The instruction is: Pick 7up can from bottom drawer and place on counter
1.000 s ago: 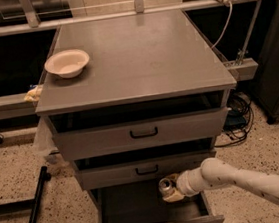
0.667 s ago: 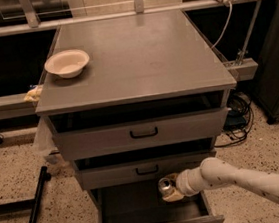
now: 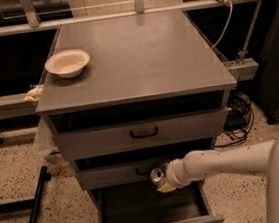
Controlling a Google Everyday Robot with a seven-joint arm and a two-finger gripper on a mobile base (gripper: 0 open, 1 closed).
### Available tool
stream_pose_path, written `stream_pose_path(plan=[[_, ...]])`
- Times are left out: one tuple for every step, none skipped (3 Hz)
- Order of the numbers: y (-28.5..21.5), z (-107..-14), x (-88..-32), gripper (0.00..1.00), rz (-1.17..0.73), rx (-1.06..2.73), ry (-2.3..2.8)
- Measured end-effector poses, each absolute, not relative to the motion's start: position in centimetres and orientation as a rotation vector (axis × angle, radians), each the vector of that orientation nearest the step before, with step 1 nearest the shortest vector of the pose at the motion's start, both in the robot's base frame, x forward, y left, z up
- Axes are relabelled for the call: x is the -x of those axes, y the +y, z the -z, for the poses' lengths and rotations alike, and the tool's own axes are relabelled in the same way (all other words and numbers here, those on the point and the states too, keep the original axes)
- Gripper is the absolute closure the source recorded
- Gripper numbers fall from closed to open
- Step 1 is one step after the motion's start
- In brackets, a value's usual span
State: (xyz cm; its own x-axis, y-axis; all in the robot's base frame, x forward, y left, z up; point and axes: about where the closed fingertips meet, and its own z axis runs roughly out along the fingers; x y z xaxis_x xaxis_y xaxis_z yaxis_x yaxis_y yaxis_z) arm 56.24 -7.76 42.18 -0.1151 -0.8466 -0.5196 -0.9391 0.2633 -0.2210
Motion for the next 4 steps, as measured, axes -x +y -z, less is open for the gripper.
stream_pose_path(plan=[[-8.3, -44.2, -56.8, 1.0, -0.136, 1.584, 2.007], [-8.3, -44.2, -56.8, 1.0, -0.136, 1.584, 2.007], [-8.5, -45.0, -56.6, 1.0, -0.187, 1.565, 1.989], [-8.8, -47.9, -56.5, 1.0, -0.305, 1.519, 1.928]])
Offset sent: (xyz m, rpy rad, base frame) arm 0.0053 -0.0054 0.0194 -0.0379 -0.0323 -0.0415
